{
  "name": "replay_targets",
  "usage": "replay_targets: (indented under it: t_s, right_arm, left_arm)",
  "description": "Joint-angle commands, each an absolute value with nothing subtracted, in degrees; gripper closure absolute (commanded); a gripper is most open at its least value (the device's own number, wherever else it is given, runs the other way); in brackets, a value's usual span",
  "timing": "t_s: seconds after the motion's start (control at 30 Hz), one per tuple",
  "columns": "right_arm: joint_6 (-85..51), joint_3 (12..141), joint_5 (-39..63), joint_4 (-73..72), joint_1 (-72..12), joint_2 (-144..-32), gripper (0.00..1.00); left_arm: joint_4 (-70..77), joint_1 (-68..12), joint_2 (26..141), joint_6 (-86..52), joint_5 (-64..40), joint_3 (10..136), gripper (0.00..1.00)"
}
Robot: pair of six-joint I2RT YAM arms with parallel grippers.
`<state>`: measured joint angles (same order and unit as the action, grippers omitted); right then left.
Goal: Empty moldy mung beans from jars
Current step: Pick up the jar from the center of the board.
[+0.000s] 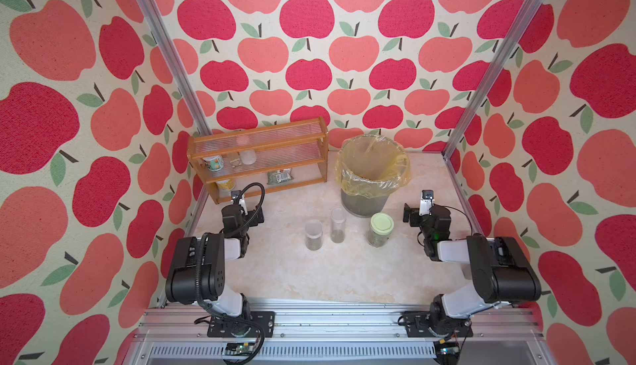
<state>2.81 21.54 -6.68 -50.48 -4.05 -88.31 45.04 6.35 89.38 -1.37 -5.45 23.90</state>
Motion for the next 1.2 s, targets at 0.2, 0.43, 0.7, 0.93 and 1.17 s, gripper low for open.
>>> replay_targets:
  t_s: [0.2, 0.43, 0.7, 0.93, 1.17]
  right_arm:
    - [2.7, 22.9, -5.3, -49.1, -3.2, -88.8, 0.01]
    - [2.8, 22.8, -5.2, -49.5, -3.3, -88.7, 0.01]
    - [2.8, 22.7, -5.2, -49.5, -3.2, -88.7, 0.01]
    - [2.7, 24.2, -5.0, -45.6, -3.2, -86.5, 0.01]
    - [1.7, 22.6, -6.7, -35.4, -3.1, -73.6, 0.02]
  left_arm:
    - [44.5, 6.4, 89.8, -0.2, -6.2, 24.9, 0.0]
    - [44.3, 6.7, 89.8, -0.4, -6.7, 25.0, 0.0]
    - [44.3, 6.7, 89.8, -0.3, -6.7, 25.0, 0.0]
    - [44.4, 6.7, 89.7, -0.3, -6.5, 24.9, 0.0]
    - [33.2, 4.8, 85.0, -0.4, -1.1, 29.2, 0.0]
